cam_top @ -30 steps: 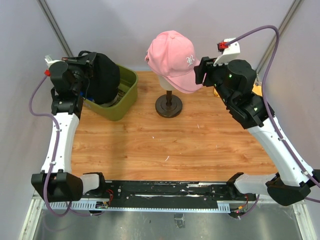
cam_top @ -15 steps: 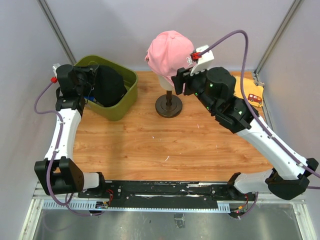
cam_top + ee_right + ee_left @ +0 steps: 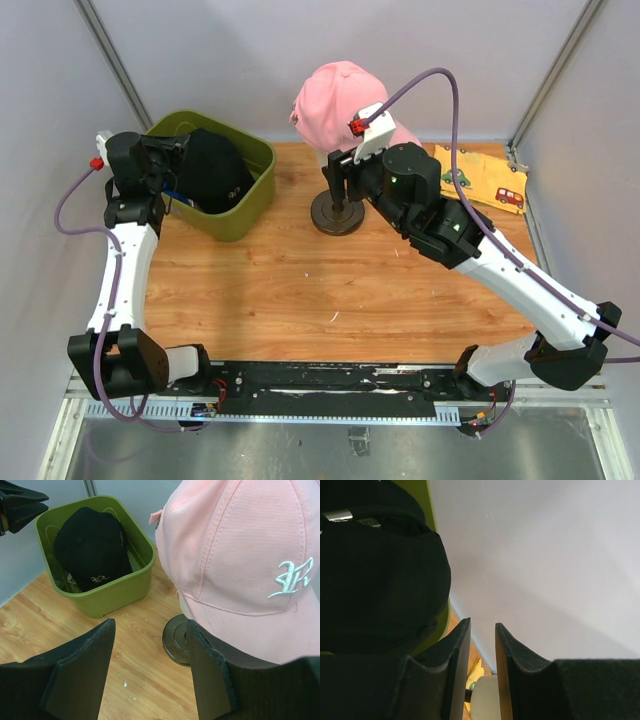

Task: Stack the hats
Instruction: Place the hat in the bin, then pick up the hat from the bin.

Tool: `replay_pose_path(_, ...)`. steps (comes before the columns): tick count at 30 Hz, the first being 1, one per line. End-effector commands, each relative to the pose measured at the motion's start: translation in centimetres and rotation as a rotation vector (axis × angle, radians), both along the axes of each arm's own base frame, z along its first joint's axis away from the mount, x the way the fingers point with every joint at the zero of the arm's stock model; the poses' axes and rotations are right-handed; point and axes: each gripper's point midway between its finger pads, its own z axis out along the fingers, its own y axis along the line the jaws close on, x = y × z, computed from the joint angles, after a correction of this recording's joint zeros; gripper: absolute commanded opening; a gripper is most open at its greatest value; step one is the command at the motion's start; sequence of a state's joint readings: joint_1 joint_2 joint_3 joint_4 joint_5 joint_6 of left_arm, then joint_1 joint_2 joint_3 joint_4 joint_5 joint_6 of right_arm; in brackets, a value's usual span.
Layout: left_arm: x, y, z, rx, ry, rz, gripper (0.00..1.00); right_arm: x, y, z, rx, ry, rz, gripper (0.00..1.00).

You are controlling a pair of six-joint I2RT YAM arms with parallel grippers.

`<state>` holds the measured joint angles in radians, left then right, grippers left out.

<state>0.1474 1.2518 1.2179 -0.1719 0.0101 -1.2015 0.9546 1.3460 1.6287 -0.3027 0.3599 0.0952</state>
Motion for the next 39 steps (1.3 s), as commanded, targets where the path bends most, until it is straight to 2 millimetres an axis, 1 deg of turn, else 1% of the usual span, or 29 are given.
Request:
replay_pose_path(1, -0.7, 0.2, 1.9, 0.051, -0.037, -0.004, 0.30, -0.5, -0.6, 2.5, 0.037, -0.055, -0.013, 0.60)
replay_pose_path(3, -0.7, -0.3, 1.7, 0.061, -0.026, -0.034, 0.30, -0.5, -0.6, 2.6, 0.037, -0.057, -0.013, 0.60)
replay_pose_path(5, -0.9, -0.5, 1.2, 0.081, -0.001, -0.056, 0.30, -0.5, -0.6, 2.5, 0.035, -0.058, -0.015, 0.60)
replay_pose_path(8, -1.6, -0.9, 0.1, 0.116, 0.027, -0.072, 0.31, -0.4, -0.6, 2.3, 0.032, -0.058, -0.017, 0.61)
replay_pose_path(12, -2.0, -0.8, -1.6, 0.197, 0.123, -0.078, 0.32, -0.2, -0.5, 1.9, 0.025, -0.055, -0.020, 0.61)
replay_pose_path(15, -2.4, -0.1, -3.0, 0.211, 0.185, -0.044, 0.36, -0.2, -0.5, 1.7, 0.024, -0.053, -0.022, 0.61)
replay_pose_path(19, -3.5, 1.6, -4.9, 0.220, 0.272, 0.049, 0.43, -0.4, -0.9, 1.3, 0.020, -0.050, -0.027, 0.61)
replay_pose_path(21, -3.6, 1.9, -5.6, 0.218, 0.287, 0.065, 0.45, -0.4, -1.2, 1.1, 0.016, -0.049, -0.033, 0.62)
replay_pose_path(23, -3.4, 1.9, -6.1, 0.208, 0.292, 0.069, 0.45, -0.5, -1.5, 1.1, 0.017, -0.050, -0.039, 0.62)
replay_pose_path(29, -2.2, 1.8, -6.6, 0.201, 0.280, 0.061, 0.46, -0.7, -2.3, 0.7, 0.017, -0.045, -0.052, 0.62)
replay_pose_path(39, -0.6, 2.6, -7.2, 0.259, 0.294, 0.073, 0.48, -0.5, -2.5, 0.2, 0.011, -0.037, -0.062, 0.62)
